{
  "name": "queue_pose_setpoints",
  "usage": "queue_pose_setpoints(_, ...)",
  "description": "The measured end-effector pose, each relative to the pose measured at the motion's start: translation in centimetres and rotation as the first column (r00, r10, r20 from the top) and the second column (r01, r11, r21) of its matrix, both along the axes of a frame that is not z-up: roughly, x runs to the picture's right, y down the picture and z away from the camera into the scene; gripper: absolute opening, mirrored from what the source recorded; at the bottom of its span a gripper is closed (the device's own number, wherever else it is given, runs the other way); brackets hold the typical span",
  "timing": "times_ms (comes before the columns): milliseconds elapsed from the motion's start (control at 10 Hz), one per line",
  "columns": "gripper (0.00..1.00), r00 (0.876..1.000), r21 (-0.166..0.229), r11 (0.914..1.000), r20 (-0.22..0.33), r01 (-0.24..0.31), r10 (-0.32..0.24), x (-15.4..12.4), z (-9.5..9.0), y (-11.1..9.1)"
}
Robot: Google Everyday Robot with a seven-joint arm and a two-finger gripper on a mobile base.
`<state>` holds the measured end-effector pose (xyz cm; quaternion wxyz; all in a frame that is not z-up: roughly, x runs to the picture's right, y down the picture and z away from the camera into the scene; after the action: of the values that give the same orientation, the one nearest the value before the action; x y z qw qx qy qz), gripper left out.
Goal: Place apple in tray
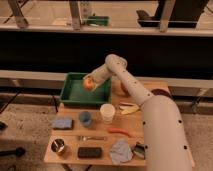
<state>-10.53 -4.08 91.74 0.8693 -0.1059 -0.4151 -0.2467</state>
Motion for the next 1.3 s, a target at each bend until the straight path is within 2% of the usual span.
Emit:
queue_pose_setpoints(700, 0.80, 1.000, -0.004, 1.0000, 0.023, 0.005, -0.005, -0.79, 0.26, 0.09)
queue_pose_setpoints(1300, 0.80, 1.000, -0.006, 0.9999, 0.006, -0.014, 0.014, -0.01, 0.39, 0.03)
